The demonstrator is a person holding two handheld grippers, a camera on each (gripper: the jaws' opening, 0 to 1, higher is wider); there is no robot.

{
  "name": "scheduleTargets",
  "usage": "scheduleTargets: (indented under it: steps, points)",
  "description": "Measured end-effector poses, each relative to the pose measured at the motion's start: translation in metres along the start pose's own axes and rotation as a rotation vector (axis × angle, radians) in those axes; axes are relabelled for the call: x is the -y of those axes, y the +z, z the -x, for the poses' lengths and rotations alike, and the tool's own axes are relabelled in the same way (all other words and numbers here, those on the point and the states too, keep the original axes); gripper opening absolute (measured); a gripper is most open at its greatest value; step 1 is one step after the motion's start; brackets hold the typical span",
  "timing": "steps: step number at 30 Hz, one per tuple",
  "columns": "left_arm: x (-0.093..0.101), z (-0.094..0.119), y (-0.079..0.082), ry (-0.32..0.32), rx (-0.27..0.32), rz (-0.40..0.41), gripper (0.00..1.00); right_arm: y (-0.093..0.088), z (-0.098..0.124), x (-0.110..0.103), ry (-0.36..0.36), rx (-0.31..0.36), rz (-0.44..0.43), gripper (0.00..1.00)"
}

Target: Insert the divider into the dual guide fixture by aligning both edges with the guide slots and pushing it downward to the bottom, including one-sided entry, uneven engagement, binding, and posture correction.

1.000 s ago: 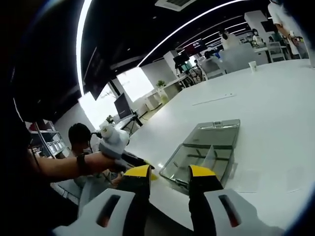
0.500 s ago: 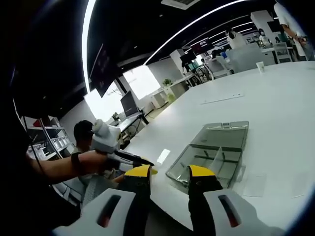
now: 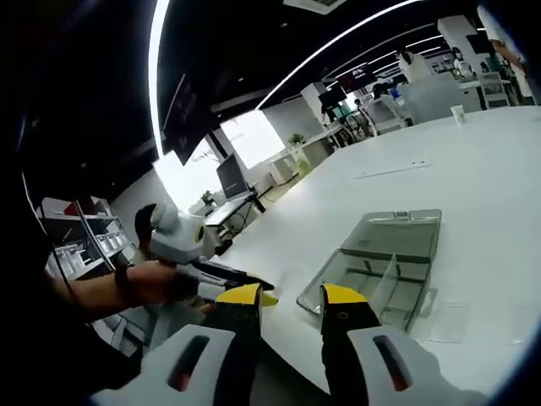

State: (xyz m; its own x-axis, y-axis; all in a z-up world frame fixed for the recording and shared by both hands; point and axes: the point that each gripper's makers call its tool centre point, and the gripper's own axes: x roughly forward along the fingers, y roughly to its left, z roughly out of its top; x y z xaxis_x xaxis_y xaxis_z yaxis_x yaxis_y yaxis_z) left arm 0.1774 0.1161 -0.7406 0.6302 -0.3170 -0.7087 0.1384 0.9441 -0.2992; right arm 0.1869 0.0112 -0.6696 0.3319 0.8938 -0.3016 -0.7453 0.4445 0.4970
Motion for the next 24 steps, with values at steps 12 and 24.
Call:
scheduleTargets:
  steps: [12, 24]
  points:
    - [0.032, 0.001, 0.012, -0.106, 0.045, 0.015, 0.31, -0.001, -0.006, -0.002, 0.017, -0.017, -0.006, 0.19]
    - [0.054, 0.000, 0.016, -0.197, 0.086, 0.020, 0.31, -0.004, -0.008, -0.002, 0.027, -0.018, -0.063, 0.12]
